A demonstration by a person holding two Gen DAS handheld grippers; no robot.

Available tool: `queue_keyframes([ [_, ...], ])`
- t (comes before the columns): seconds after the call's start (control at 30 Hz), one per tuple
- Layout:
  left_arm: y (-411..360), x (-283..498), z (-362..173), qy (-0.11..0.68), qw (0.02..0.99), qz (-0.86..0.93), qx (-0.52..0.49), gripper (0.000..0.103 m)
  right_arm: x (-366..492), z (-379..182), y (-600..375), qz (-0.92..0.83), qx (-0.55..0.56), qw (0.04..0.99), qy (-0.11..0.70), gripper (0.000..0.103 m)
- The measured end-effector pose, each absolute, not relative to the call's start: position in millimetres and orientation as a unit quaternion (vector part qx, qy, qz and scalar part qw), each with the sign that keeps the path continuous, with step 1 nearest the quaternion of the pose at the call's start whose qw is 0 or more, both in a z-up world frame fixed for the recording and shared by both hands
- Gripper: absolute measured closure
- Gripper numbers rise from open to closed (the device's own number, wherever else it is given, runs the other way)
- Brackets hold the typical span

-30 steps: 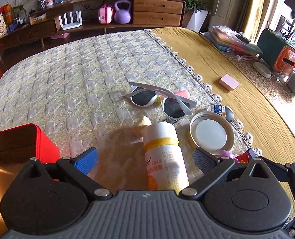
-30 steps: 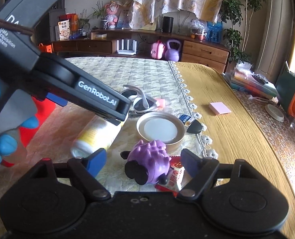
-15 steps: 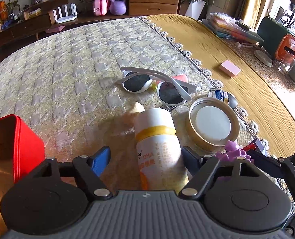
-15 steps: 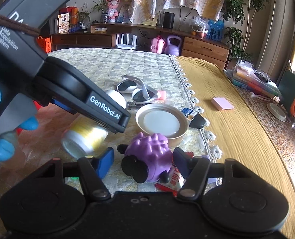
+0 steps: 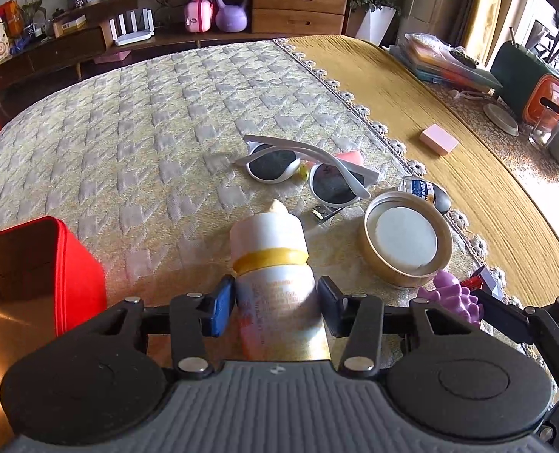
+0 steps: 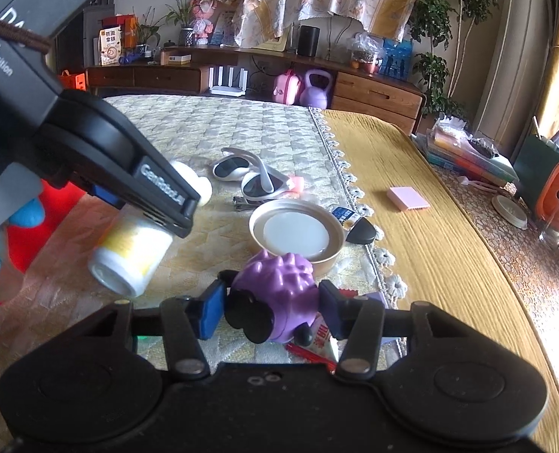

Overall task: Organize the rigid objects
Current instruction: 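Carry the bottle and purple toy into the red tin with both grippers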

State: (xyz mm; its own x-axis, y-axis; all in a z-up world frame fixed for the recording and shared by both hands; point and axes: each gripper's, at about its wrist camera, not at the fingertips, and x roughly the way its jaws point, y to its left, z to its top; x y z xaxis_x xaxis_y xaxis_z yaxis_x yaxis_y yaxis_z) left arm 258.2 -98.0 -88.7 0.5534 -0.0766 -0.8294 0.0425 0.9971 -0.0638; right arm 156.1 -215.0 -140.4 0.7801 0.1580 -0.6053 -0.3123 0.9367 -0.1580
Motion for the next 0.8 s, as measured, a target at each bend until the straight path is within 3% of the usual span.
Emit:
queue_keyframes([
  [0.8,-22,176,13,0.428,0.902,-0.029,-0.055,0.057,89,-62,-171,0.179,-0.128,0.948,0.229,0.05],
])
